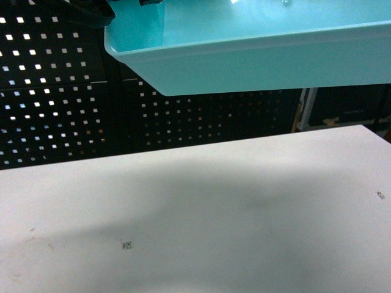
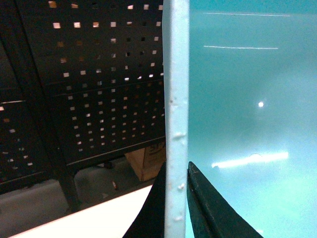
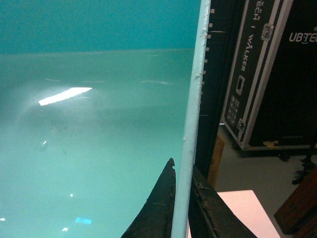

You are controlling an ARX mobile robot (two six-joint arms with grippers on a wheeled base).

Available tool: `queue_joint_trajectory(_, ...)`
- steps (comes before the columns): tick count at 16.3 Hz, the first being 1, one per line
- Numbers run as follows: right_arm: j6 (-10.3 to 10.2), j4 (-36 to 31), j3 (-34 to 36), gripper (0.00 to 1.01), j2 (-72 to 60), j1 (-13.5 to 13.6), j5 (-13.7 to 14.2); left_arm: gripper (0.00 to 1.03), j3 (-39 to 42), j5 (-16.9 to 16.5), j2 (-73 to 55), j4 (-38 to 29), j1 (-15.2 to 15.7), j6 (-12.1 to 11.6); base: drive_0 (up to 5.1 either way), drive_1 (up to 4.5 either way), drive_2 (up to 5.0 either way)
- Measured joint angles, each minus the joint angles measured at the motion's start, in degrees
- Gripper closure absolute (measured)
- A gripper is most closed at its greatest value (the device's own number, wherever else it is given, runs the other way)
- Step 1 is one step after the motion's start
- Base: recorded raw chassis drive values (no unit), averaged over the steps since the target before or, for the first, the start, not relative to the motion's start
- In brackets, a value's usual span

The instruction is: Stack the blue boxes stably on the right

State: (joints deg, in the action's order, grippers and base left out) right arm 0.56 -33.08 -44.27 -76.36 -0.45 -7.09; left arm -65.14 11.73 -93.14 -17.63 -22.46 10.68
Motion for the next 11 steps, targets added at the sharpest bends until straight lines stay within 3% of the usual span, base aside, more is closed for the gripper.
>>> queue_joint_trajectory(11, 0.0, 0.02, 0.0, 0.94, 0.0, 0.0, 0.0, 0.95, 0.0, 0.0, 0.0, -0.02, 0.0, -0.11, 0.0, 0.0, 0.0)
